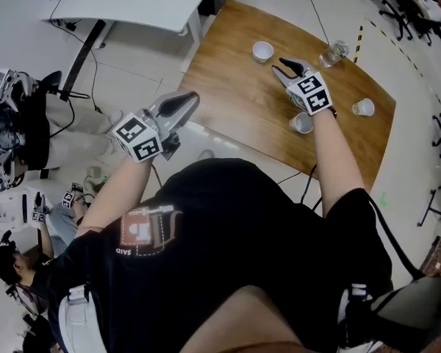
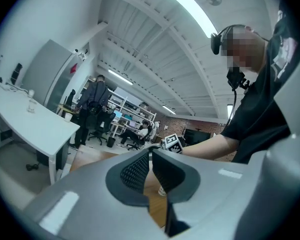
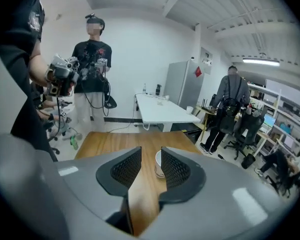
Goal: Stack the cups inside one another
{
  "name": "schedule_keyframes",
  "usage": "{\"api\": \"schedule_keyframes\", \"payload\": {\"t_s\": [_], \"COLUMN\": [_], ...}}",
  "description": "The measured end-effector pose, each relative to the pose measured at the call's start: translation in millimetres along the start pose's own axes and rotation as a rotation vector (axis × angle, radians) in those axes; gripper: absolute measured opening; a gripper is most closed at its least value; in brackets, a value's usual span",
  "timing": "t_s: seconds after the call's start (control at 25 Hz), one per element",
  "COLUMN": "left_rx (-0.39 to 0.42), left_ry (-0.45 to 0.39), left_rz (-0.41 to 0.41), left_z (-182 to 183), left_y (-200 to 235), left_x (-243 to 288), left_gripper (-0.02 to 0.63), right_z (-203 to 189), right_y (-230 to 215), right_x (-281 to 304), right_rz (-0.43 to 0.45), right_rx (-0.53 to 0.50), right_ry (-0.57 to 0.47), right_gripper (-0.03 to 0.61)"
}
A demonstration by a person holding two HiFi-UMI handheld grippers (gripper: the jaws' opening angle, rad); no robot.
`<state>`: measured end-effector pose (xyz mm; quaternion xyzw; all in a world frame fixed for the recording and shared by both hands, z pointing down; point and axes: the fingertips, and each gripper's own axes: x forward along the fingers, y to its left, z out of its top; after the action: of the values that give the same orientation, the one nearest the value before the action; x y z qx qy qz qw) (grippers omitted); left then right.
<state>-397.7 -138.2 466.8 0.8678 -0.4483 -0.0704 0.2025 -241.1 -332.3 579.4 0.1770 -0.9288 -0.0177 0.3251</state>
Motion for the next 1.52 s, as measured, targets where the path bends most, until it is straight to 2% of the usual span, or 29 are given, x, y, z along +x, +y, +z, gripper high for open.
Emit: {"api": "schedule_keyframes", "payload": {"t_s": [0.12, 0.36, 0.52, 0.68, 0.8, 0.92, 1.24, 1.52], "left_rx": [-0.006, -0.042, -0.063, -0.072, -0.078, -0.076, -0.064, -0.01], "left_ry": [0.001, 0.006, 0.0, -0.003, -0.012, -0.006, -0.032, -0.021], "left_rz": [0.062, 0.151, 0.17, 0.174, 0.174, 0.174, 0.108, 0.011], "left_z": [3.3, 1.8, -8.5, -18.6, -24.3, -28.4, -32.3, -33.3], "left_y": [23.5, 59.2, 73.9, 83.0, 85.5, 84.2, 78.7, 40.4], "left_x": [-26.8, -80.9, -114.4, -131.0, -136.9, -139.1, -132.9, -78.3], "left_gripper": [0.02, 0.02, 0.02, 0.02, 0.02, 0.02, 0.02, 0.02], "right_z": [-7.5, -50.8, -62.9, -77.2, -87.2, -90.4, -68.4, -85.8], "right_y": [-8.7, -14.9, -12.1, -1.7, -0.1, -0.9, 1.6, -32.5], "right_x": [42.3, 92.0, 105.2, 117.5, 118.4, 115.4, 85.1, -3.9], "right_rz": [0.009, 0.005, -0.03, 0.002, 0.003, -0.005, -0.034, -0.124], "right_rx": [-0.079, -0.197, -0.258, -0.331, -0.347, -0.322, -0.237, -0.163], "right_ry": [0.104, 0.322, 0.402, 0.477, 0.52, 0.526, 0.449, 0.385], "right_gripper": [0.141, 0.164, 0.166, 0.161, 0.124, 0.037, 0.032, 0.032]}}
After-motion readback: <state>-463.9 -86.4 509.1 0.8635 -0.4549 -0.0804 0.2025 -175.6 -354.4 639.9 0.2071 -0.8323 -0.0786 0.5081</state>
